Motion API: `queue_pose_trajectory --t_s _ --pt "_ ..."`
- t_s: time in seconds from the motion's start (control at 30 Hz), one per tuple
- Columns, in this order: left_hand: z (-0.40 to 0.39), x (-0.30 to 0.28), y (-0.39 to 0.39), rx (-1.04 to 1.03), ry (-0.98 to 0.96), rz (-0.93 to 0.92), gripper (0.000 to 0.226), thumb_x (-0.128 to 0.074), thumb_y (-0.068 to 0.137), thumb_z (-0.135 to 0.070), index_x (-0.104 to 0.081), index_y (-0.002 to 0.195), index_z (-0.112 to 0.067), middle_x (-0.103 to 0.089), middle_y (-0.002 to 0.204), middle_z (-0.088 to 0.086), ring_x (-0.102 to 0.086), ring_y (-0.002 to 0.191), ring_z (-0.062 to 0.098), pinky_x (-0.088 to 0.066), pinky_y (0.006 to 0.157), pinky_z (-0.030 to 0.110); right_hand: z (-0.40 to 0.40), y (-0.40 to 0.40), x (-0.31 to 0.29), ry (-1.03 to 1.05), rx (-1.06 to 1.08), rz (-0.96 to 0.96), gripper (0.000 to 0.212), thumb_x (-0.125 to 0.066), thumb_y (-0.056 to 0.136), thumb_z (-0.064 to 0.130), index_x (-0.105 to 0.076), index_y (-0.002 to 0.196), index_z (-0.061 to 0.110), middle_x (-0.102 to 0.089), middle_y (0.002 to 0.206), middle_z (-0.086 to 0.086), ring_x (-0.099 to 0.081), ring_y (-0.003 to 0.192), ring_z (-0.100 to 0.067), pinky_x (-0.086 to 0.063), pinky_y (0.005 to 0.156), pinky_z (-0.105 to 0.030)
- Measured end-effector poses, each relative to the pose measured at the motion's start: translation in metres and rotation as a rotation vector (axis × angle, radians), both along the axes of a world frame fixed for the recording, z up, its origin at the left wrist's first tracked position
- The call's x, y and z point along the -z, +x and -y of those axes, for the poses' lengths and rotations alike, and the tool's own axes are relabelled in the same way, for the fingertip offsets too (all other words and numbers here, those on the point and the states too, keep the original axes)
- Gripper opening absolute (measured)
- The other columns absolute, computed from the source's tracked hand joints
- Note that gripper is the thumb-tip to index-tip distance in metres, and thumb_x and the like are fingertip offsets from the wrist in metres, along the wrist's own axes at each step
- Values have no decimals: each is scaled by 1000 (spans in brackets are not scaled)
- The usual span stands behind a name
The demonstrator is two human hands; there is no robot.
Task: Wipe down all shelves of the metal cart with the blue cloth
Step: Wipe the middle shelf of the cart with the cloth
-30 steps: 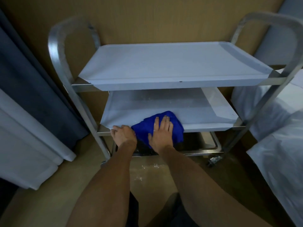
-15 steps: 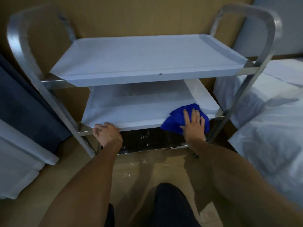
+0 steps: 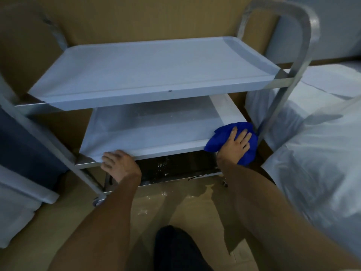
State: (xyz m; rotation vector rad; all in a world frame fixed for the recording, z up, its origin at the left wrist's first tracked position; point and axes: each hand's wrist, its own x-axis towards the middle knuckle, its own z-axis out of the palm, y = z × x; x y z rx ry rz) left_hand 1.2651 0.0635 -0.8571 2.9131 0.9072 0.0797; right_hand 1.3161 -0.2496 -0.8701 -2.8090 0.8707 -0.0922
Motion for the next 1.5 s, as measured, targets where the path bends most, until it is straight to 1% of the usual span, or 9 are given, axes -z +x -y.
queue_pose_trajectory --t_s 0.13,0.27,0.4,0.6,0.7,0.9,1.27,1.4,1.5 --pt "66 1 -5 319 33 143 36 -64 89 -18 -58 123 -8 -19 157 26 -21 145 40 -18 115 55 7 2 -6 9 -77 -50 125 -81 76 37 12 157 22 13 164 -17 13 150 -40 0 121 -56" --pt "96 -11 0 509 -6 311 21 -62 91 -18 -65 110 -9 -48 134 17 -47 122 31 -37 104 46 45 -7 -19 -76 -283 -132 117 -76 82 35 13 157 25 12 164 -17 11 151 -38 -3 121 -58" --pt "75 -19 -13 372 -107 311 20 -54 90 -12 -61 108 -7 -58 104 14 -56 94 28 -47 82 41 40 -14 -23 -120 -290 -122 115 -73 83 28 14 157 23 11 164 -18 8 151 -38 -6 122 -57" --pt "-39 -25 -30 -398 -278 511 62 -57 90 -16 -31 145 -7 -24 154 22 -34 136 39 -36 102 50 15 -10 -15 -156 -193 -88 114 -75 82 29 10 158 20 5 164 -20 3 151 -40 -5 121 -56" --pt "-95 -31 -23 -417 -377 530 71 -47 98 -22 -10 155 -2 -12 161 20 -25 143 37 -36 106 51 16 -7 -7 -209 -160 -72 117 -79 80 29 9 157 19 2 164 -20 1 151 -39 -9 122 -55" --pt "-125 -39 -2 -475 -463 735 48 -50 95 -32 -43 136 -10 -55 133 15 -55 117 37 -43 99 49 -7 -10 6 -221 -111 -27 119 -82 76 29 3 157 13 -3 163 -22 -4 150 -42 -12 120 -54" --pt "-161 -58 -26 -253 -420 569 29 -50 98 -27 -52 120 -8 -59 119 14 -56 109 33 -45 92 47 -255 -45 0 -159 -443 28 84 -52 98 20 5 157 6 0 162 -28 -1 150 -45 -14 121 -55" --pt "-177 -60 -32 -169 -435 527 23 -47 99 -33 -51 108 -12 -60 109 10 -57 101 28 -50 88 47 -350 -62 -5 -77 -731 24 98 -55 95 46 12 156 7 11 161 -29 6 150 -44 -1 122 -54" --pt "-178 -74 -33 -90 -474 566 34 -46 100 -36 -44 125 -13 -59 119 9 -60 107 28 -52 87 46 -359 -68 -7 -65 -868 -3 89 -35 99 59 14 157 11 14 162 -26 9 151 -41 2 121 -50"
